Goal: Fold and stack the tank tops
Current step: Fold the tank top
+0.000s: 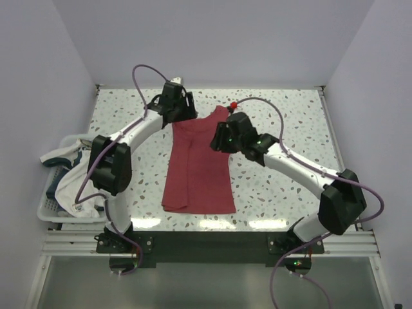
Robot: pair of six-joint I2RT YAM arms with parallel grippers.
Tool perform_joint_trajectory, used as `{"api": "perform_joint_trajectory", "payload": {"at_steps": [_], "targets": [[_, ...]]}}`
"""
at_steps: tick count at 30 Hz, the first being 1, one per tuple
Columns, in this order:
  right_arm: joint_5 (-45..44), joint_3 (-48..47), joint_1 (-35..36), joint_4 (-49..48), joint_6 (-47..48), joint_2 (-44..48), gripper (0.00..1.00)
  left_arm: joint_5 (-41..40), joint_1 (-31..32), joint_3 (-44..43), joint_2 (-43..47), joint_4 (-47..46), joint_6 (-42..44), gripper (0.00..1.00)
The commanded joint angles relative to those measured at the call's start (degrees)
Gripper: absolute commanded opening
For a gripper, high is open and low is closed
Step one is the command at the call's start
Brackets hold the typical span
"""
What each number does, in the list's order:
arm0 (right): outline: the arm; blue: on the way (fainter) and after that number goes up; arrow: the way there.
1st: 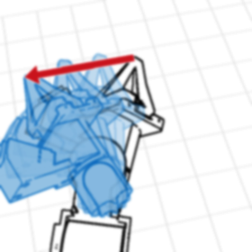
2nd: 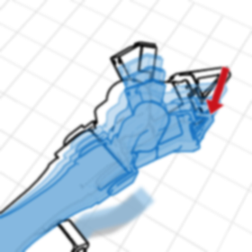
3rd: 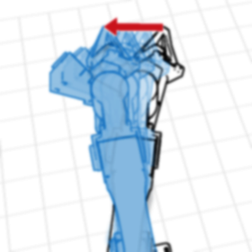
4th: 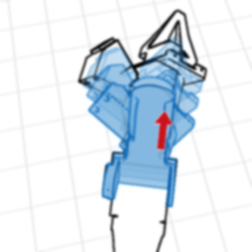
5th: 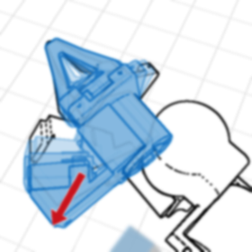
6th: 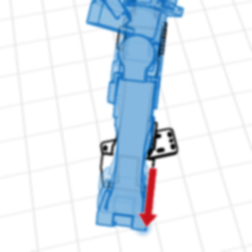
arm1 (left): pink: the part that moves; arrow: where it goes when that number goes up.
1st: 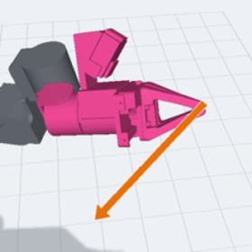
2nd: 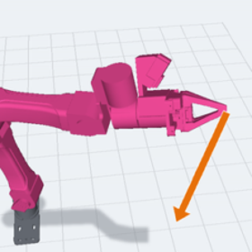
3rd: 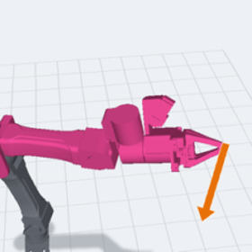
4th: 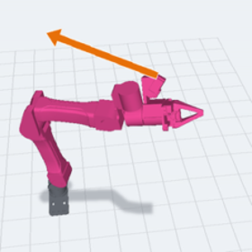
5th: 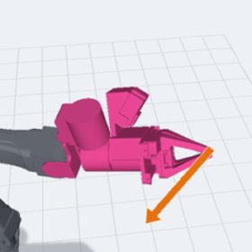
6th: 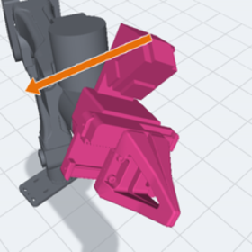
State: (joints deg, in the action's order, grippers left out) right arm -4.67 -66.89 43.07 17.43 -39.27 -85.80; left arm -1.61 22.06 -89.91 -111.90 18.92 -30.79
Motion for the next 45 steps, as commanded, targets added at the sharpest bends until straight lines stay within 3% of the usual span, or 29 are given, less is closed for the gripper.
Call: {"api": "perform_joint_trajectory", "payload": {"at_steps": [1,8,17,23,29,33,37,40,45], "targets": [[1.58,1.59,-9.63,3.49,3.92,-3.48,0.45,-0.84,3.77,2.71,6.86,-1.16,-0.85,0.69],[9.84,-3.93,-21.88,0.15,5.78,-16.93,0.45,-0.68,13.52,19.56,17.23,-2.83,-3.23,0.67],[12.14,-10.01,-24.08,-0.29,6.4,-27.4,0.47,0.55,29.16,32.16,22.86,-5.2,-7.09,0.67],[11.87,-8.25,-24.08,-2.4,4.9,-26.52,0.45,-0.06,37.96,31.46,19.79,-5.29,-9.38,0.67],[10.91,-8.26,-24.08,-1.52,4.29,-27.76,0.29,-2.78,43.75,28.92,15.49,-3.19,-10.96,0.65],[10.73,-8.34,-24.08,-1.79,4.37,-28.37,0.22,-4.45,46.04,27.6,13.38,-2.31,-11.14,0.65],[9.77,-8.43,-24.0,-1.61,4.46,-28.37,0.05,-5.68,47.63,24.71,11.09,-1.52,-10.79,0.62],[8.45,-8.87,-24.08,-0.82,5.07,-28.11,0.0,-6.3,48.6,22.25,8.89,-0.47,-10.26,0.56],[8.1,-9.48,-24.08,-0.29,5.43,-27.76,0.0,-7.09,49.83,20.3,5.91,0.77,-10.35,0.49]]}}
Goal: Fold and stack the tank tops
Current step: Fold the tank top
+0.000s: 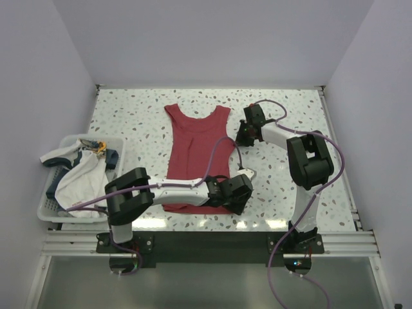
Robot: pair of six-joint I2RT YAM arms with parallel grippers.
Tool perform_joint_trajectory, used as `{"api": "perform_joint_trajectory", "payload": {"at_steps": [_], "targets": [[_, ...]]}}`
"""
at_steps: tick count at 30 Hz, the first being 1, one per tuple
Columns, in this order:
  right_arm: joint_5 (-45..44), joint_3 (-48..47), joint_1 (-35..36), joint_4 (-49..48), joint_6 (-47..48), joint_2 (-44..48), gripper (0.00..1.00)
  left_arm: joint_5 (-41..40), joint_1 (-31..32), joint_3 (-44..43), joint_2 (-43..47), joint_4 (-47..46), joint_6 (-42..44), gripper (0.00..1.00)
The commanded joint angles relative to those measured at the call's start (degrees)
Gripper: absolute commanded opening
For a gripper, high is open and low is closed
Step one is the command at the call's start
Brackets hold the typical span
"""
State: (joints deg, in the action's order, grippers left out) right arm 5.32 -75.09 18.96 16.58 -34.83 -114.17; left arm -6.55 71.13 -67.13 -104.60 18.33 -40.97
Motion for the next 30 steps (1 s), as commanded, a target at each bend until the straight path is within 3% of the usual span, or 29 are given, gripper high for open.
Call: {"api": "perform_joint_trajectory", "payload": {"at_steps": [1,12,15,19,21,30], "targets": [[-2.07,-1.29,0.02,0.65,1.08,0.62,0.0,-3.11,0.85,-2.91,-1.75,2.32,-0.16,0.48],[-1.8,-0.5,0.02,-0.06,1.17,0.7,0.0,-8.31,3.31,-6.17,-6.58,6.98,-1.22,0.39],[-2.59,-0.23,0.02,0.12,1.25,1.23,0.0,-9.01,4.1,-6.69,-7.02,7.51,-1.3,0.28],[-5.14,0.47,-0.15,1.0,1.78,2.2,0.0,-9.01,4.8,-7.48,-6.24,7.78,-0.43,0.04],[-6.1,0.91,-0.85,1.79,1.96,2.89,0.0,-8.66,5.07,-7.22,-4.66,6.82,0.1,0.0],[-9.01,3.11,-2.79,3.55,3.01,8.26,0.0,-4.97,4.89,-0.29,4.22,-0.91,0.37,0.0]]}}
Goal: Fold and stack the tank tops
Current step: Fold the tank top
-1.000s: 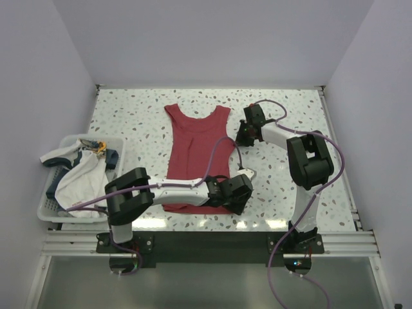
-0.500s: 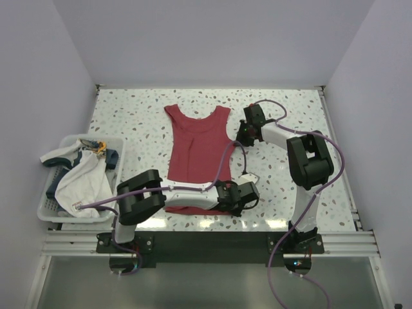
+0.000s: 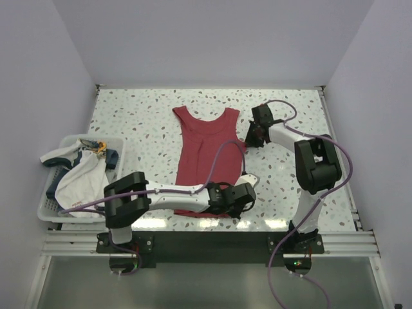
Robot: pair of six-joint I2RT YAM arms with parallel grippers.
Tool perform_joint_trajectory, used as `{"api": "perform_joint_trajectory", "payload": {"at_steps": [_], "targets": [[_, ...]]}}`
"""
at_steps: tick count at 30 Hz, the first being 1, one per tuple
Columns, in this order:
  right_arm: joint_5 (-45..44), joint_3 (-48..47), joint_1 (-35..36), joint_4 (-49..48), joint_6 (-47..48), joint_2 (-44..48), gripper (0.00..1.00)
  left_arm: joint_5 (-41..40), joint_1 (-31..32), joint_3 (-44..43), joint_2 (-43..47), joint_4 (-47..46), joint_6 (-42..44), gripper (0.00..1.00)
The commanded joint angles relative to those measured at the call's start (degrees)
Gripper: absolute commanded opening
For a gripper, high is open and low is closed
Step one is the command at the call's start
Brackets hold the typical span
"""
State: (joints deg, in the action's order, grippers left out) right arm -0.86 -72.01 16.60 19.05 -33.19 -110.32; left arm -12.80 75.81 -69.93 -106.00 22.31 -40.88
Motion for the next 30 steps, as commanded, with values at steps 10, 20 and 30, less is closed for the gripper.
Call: {"api": "perform_joint_trajectory", "payload": {"at_steps": [10,20,30], "targets": [[-1.86,-6.99,2.38,3.54,0.5,2.48,0.0,4.18,-4.09,13.75,15.55,-10.26,-3.32,0.0],[-5.02,-20.0,9.5,8.11,-0.12,-4.63,0.0,3.13,-7.34,21.94,23.19,-10.09,-6.92,0.0],[-6.17,-29.15,14.69,10.57,-1.35,-12.63,0.0,0.41,-7.96,28.44,29.09,-5.96,-11.76,0.0]]}}
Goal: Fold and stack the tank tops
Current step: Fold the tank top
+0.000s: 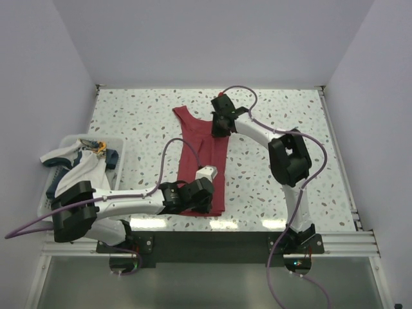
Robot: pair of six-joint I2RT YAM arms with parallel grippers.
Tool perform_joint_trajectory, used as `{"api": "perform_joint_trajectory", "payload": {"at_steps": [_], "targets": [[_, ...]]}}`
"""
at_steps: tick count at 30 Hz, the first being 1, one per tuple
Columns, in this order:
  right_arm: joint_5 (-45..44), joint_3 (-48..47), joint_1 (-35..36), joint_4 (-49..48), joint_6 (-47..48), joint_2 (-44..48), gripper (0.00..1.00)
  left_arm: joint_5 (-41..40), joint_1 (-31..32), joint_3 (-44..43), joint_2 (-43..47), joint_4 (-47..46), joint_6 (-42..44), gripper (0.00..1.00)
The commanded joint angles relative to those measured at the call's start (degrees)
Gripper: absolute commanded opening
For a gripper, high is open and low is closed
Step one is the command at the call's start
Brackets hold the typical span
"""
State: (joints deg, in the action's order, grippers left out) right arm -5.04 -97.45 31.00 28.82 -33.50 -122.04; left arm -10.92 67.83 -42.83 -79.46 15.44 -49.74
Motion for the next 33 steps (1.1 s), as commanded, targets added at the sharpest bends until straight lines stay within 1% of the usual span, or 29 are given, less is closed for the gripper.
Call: {"api": "perform_joint_trajectory", "payload": {"at_steps": [1,14,22,23,24,25,26,27,28,29,31,32,33], "targets": [[-1.99,-4.58,0.55,0.89,-1.13,-1.27,0.0,-1.65,-0.07,1.78,2.82,1.25,-3.35,0.0],[-2.61,-9.42,3.45,1.94,-1.22,-5.84,0.0,-3.14,-0.07,5.12,5.46,5.39,-7.65,0.0],[-3.66,-11.27,3.98,3.0,-0.6,-8.74,0.0,-3.49,-0.07,5.3,5.46,6.62,-8.01,0.0],[-3.66,-11.18,4.06,2.91,-0.52,-8.66,0.02,-3.67,-0.07,5.13,5.46,6.88,-8.1,0.0],[-3.75,-11.01,4.06,2.82,-0.17,-8.57,0.09,-3.59,-0.07,4.86,5.54,7.14,-7.92,0.0],[-3.93,-11.09,4.06,2.74,-0.08,-8.48,0.12,-3.58,-0.07,4.6,5.81,7.23,-7.75,0.03],[-3.84,-11.1,4.06,2.65,0.44,-8.04,0.2,-3.58,-0.07,4.07,5.98,7.32,-7.48,0.08],[-3.58,-11.01,4.06,2.12,0.71,-7.69,0.23,-3.58,-0.07,3.72,6.25,7.58,-7.31,0.11],[-3.23,-10.83,4.15,1.68,1.06,-7.25,0.26,-3.85,-0.07,3.37,6.68,7.85,-7.13,0.14],[-3.14,-11.01,4.07,1.42,1.67,-6.73,0.29,-4.02,-0.07,2.84,6.86,8.28,-6.87,0.23],[-2.96,-12.32,4.06,1.76,2.29,-6.55,0.33,-4.55,-0.16,1.17,7.56,9.25,-6.43,0.3],[-2.7,-12.94,3.98,2.2,2.9,-6.55,0.36,-4.81,-0.07,0.04,7.83,10.13,-6.25,0.39],[-2.61,-13.55,4.06,2.9,3.08,-6.37,0.37,-4.9,-0.07,-0.58,8.0,10.4,-5.9,0.41]]}}
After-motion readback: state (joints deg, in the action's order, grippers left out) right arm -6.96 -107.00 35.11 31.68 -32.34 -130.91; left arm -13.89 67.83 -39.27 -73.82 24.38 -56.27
